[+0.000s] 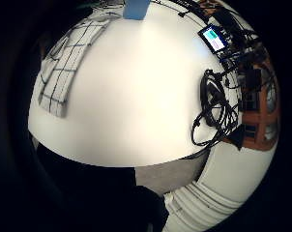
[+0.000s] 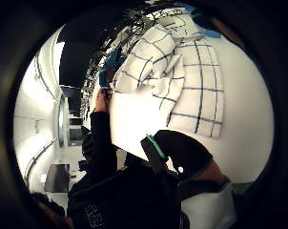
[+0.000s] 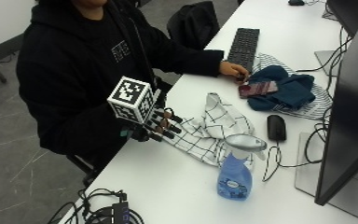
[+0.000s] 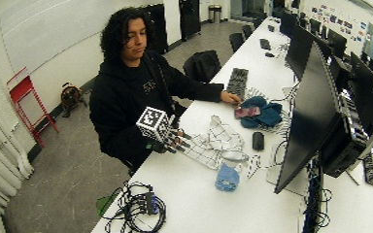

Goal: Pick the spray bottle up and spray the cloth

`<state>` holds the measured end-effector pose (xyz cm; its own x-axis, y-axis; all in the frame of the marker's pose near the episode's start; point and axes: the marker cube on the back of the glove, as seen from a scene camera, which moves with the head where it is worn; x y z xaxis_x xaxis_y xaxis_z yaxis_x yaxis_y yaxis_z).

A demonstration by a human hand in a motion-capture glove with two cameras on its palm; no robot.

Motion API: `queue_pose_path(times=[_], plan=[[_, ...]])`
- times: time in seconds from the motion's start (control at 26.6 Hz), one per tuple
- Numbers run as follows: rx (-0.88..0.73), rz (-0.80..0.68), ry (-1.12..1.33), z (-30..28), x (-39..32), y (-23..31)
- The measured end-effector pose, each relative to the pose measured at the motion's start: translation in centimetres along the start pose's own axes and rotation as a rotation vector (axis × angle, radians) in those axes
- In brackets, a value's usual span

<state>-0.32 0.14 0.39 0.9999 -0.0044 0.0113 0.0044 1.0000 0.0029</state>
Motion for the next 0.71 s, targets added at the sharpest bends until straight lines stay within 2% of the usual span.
queue_pose_path(times=[0.45,0.71], plan=[[0.005,0.028,-0.027,0.4,1.0,-0.2],[0.060,0.101,-0.018,-2.3,5.4,-3.3]])
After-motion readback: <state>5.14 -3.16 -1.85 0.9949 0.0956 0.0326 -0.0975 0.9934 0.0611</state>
